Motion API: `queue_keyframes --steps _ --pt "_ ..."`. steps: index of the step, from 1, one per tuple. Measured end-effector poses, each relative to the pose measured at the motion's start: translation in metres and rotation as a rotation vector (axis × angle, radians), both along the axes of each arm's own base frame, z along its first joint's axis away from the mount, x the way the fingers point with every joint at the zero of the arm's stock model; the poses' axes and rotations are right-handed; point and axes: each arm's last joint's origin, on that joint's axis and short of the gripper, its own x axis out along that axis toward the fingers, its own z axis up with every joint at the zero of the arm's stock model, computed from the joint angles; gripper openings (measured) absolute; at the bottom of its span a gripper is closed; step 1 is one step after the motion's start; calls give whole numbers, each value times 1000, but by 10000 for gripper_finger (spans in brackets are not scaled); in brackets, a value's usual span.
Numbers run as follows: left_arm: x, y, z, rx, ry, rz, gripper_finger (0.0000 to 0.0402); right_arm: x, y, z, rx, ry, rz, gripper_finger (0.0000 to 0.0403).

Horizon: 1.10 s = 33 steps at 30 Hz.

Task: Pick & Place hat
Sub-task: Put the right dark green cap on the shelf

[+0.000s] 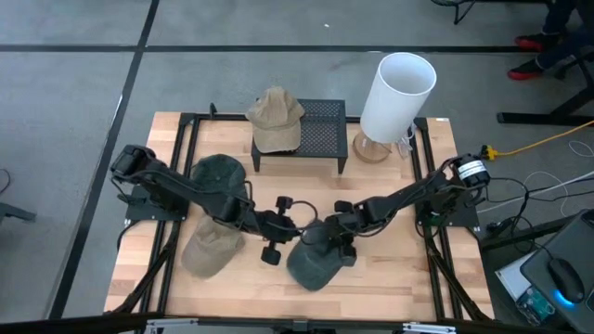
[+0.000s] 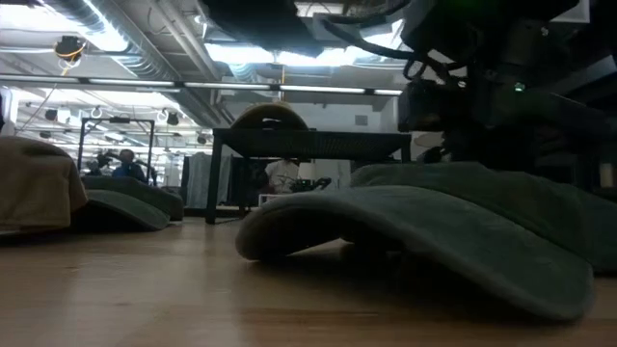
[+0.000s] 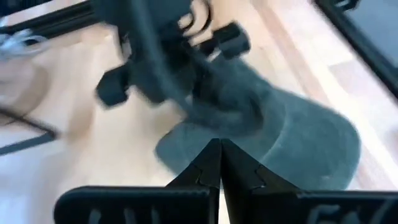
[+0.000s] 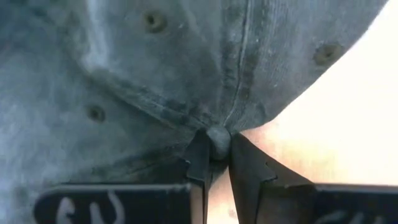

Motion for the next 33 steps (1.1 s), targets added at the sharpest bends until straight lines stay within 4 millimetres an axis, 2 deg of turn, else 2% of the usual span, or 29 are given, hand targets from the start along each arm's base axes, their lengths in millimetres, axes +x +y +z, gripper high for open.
queue_keyframes --steps 2,7,13,22,33 --pt "-7 0 7 24 6 21 2 -5 -4 8 -17 -5 12 40" --pt "-21 7 25 54 -12 27 1 -7 -14 42 -29 -145 -1 40" --pt "-30 21 37 54 -6 58 3 -16 -23 73 -24 -253 11 40" --pt "-36 42 41 2 60 55 2 -27 -38 100 68 -342 46 40" --pt "-41 48 38 15 120 70 5 -42 -66 131 127 -465 -9 40"
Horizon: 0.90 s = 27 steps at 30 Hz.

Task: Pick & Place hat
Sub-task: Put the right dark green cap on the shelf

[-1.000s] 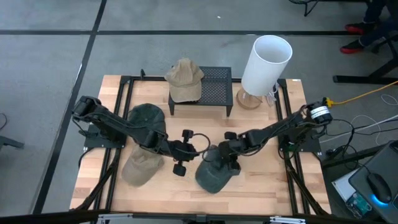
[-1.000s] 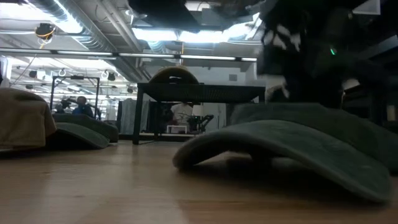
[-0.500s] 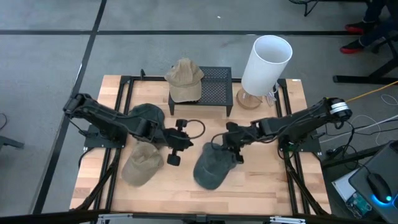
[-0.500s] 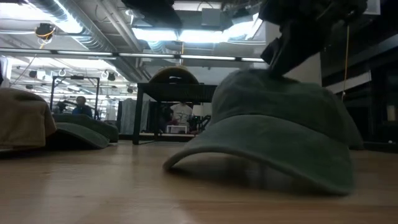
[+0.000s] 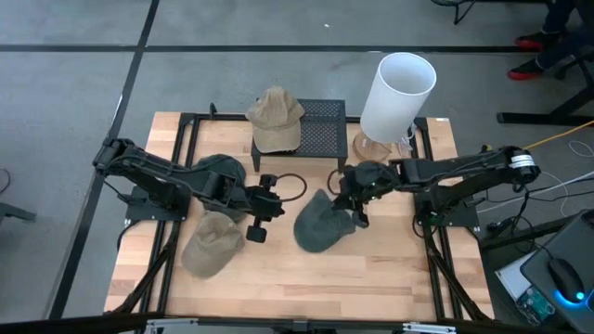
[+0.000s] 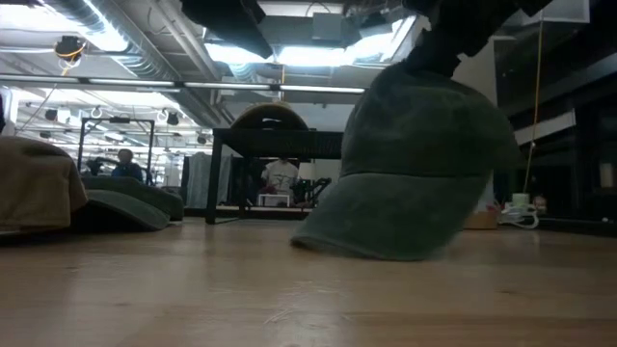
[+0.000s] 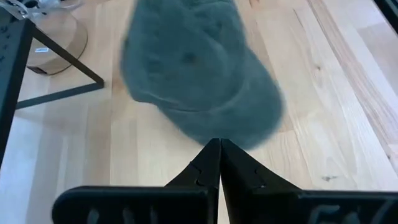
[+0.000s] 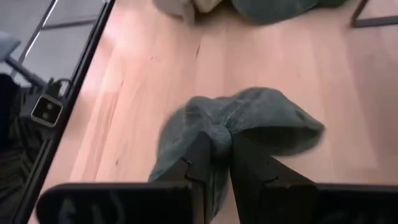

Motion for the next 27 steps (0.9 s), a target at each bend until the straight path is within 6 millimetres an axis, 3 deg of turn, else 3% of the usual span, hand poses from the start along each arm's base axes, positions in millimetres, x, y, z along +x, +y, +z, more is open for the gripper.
queue_keyframes --steps 9,15,27 --pt "0 0 0 -15 -4 15 2 4 -9 28 111 -71 88 40" --pt "0 0 0 -15 -4 14 5 5 -12 51 89 -116 115 40" --pt "0 0 0 -14 -4 14 5 -1 -52 110 -65 -276 36 40"
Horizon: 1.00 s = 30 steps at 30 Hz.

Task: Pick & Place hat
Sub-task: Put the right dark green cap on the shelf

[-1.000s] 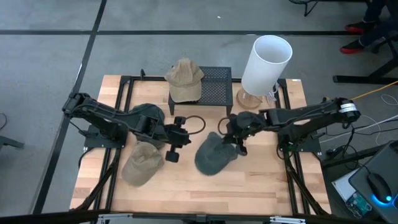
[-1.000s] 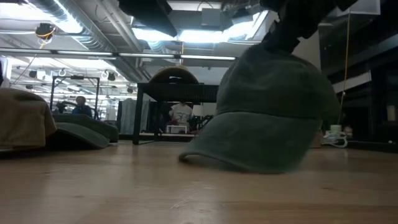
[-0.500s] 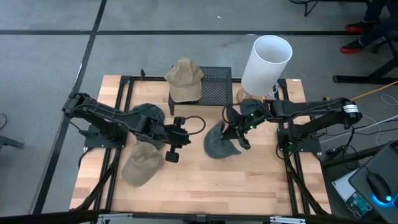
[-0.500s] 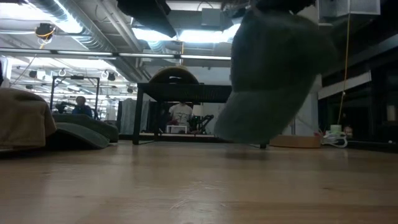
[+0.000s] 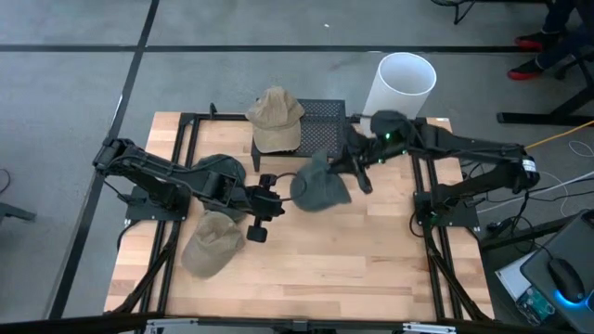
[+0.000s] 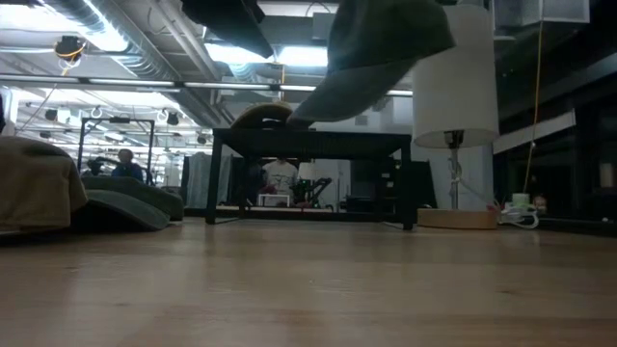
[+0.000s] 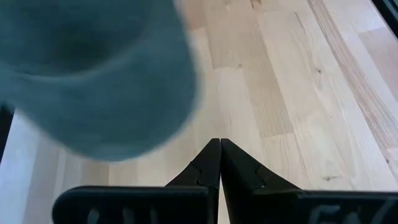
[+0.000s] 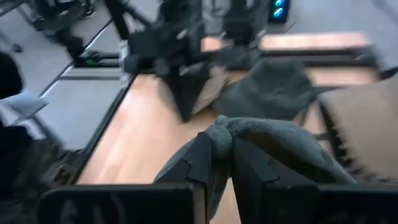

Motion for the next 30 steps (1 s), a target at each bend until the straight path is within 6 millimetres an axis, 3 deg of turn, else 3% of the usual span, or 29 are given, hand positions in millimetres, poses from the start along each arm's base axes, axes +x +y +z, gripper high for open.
queue_keyframes --steps 12,23,30 --pt "0 0 0 1 0 0 5 -16 -49 28 -117 -83 -61 40" --pt "1 0 0 -1 -8 0 5 -15 -96 9 -211 22 -168 41" --pt "1 0 0 2 -9 2 1 -12 -107 7 -451 76 -299 41"
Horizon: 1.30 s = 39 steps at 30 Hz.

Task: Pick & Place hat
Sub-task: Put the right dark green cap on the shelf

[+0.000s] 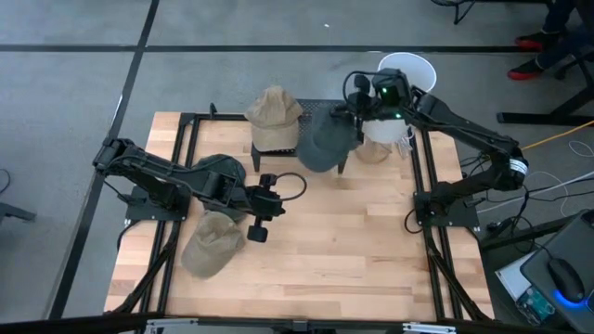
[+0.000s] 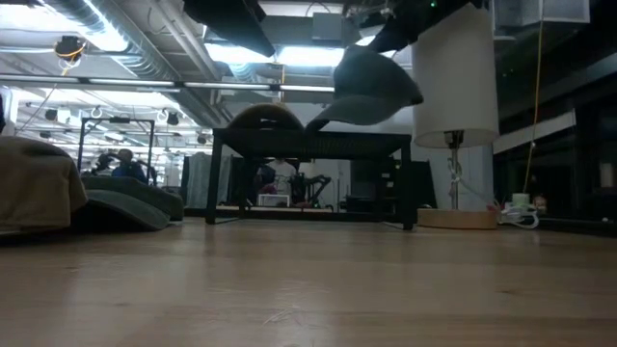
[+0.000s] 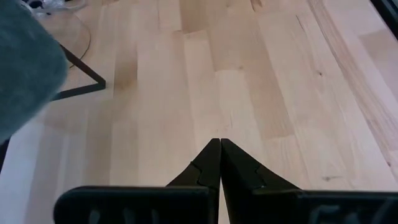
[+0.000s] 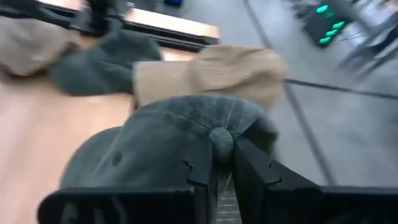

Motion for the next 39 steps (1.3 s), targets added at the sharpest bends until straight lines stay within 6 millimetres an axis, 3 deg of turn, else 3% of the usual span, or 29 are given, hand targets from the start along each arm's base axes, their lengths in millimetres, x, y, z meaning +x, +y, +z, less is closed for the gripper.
queue_keyframes --steps 7,19,24,31,35,39 --pt "2 0 2 -3 -28 4 5 7 -7 6 -134 -48 -46 41" --pt "4 -1 5 -12 -66 3 5 37 -31 -25 -110 11 -75 55" --pt "4 -1 5 -12 -66 3 2 38 -47 -30 -154 17 -200 62" --pt "4 -1 5 -13 -65 2 5 33 -52 -28 -113 -7 -253 66" --pt "4 -1 5 -12 -65 3 2 28 -54 -29 -60 -15 -230 88" --pt "4 0 5 0 -72 38 2 26 -57 -30 -22 -14 -256 140"
